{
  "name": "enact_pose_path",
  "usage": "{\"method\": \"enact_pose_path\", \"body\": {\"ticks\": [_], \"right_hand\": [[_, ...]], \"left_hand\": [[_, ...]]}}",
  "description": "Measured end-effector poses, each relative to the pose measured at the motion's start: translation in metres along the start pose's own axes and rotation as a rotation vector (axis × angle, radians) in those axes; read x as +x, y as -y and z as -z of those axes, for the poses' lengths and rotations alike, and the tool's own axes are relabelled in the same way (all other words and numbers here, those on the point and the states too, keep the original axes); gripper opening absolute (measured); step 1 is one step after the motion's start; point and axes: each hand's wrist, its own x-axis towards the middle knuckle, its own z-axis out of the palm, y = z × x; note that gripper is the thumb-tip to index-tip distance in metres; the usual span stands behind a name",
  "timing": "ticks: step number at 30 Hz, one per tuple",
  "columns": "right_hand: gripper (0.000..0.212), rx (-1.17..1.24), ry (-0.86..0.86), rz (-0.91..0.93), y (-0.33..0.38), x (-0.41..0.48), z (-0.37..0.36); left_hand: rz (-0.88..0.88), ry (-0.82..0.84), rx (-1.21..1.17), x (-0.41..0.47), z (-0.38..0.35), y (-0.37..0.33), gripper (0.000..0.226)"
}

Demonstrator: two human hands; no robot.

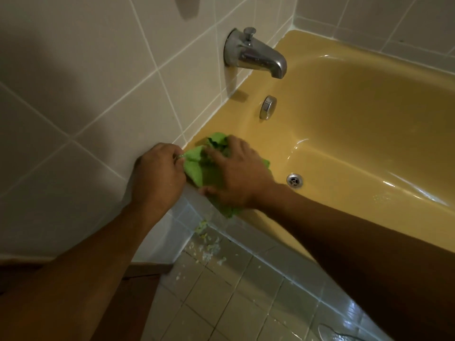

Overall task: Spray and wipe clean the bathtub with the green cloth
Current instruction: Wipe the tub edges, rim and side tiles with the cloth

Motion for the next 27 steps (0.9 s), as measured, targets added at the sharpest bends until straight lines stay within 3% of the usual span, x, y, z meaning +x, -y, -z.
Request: {"method": "enact_pose_path", "body": {"ticks": [2,6,12,18,20,23,24,27], "right_hand": [[0.084,-0.124,0.002,0.117,0.015,0.003,-0.016],[0.057,-0.199,-0.092,0.246,0.020,-0.003,-0.040],[0.049,-0.075,-0.153,0.207,-0.007,-0.051,-0.041],[0.048,0.257,-0.250,-0.288,-0.044,-0.048,-0.033],[0.047,0.184,-0.236,-0.236,-0.035,-0.035,-0.031],[0.048,-0.011,-0.212,0.024,-0.007,-0.027,-0.038],[0.048,-0.063,-0.205,0.068,0.001,-0.027,-0.041],[0.047,-0.067,-0.213,-0.004,0.014,-0.031,-0.045]], "left_hand": [[0.022,0.050,-0.041,0.002,0.008,0.003,0.026],[0.035,0.183,-0.097,0.012,0.019,0.000,0.058],[0.041,0.527,-0.060,0.023,0.017,0.007,0.061],[0.174,0.523,-0.230,0.024,0.005,0.013,0.073],[0.185,0.514,-0.248,0.026,0.002,0.015,0.068],[0.197,0.480,-0.253,0.031,-0.002,0.014,0.048],[0.228,0.483,-0.265,0.032,-0.002,0.015,0.053],[0.307,0.494,-0.323,0.036,0.000,0.014,0.057]]}}
